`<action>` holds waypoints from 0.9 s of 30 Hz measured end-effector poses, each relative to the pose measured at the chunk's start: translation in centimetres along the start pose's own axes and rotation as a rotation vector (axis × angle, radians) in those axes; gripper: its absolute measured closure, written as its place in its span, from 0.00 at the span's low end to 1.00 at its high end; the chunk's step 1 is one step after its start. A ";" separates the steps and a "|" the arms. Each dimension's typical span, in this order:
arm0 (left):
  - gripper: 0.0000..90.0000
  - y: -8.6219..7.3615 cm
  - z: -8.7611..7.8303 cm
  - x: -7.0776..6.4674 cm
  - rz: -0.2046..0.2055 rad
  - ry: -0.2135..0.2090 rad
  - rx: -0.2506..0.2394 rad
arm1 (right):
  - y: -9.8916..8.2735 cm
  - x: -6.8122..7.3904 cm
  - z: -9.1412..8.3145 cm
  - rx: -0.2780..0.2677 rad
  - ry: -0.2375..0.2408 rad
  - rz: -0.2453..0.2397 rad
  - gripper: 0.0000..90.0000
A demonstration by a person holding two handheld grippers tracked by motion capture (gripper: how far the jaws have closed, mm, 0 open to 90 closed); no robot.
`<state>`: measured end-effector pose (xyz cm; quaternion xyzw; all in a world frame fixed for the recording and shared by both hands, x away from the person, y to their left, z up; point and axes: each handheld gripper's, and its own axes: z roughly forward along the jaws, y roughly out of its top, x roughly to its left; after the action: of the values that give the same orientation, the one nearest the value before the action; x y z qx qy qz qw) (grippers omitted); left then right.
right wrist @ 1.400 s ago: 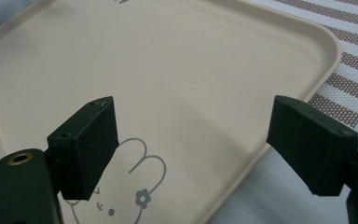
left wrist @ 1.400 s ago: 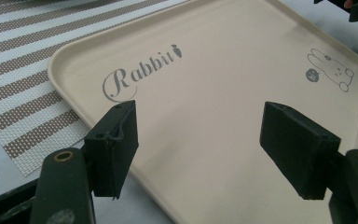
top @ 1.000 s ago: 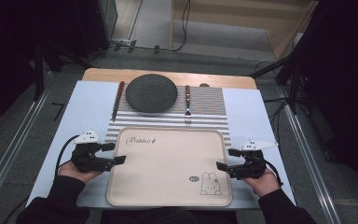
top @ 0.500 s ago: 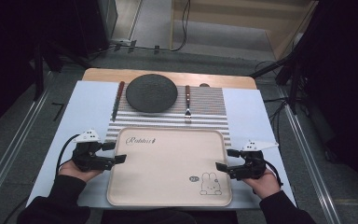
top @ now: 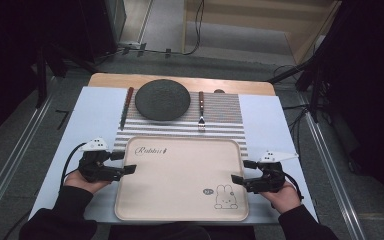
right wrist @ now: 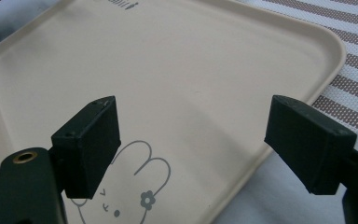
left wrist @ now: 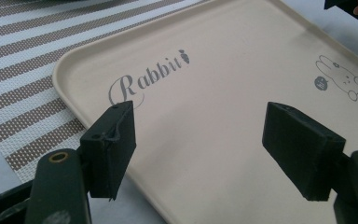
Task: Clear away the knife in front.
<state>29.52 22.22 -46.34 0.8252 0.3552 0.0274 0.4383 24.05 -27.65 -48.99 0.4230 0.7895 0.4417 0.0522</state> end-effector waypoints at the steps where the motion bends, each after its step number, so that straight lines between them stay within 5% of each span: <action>1: 0.29 0.0 0.0 0.0 0.001 0.002 0.000 | 0.0 0.0 0.0 -0.001 0.001 -0.001 0.18; 17: 0.29 0.0 -0.2 0.1 -0.019 0.015 -0.007 | 0.0 -0.1 0.2 0.008 -0.004 0.005 0.19; 27: 0.29 0.4 0.0 1.3 -0.063 0.100 -0.019 | 0.0 -0.2 0.2 0.000 -0.015 0.013 0.19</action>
<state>30.73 22.86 -46.36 0.8071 0.4022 0.0584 0.4284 24.26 -27.66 -49.15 0.4315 0.7862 0.4389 0.0551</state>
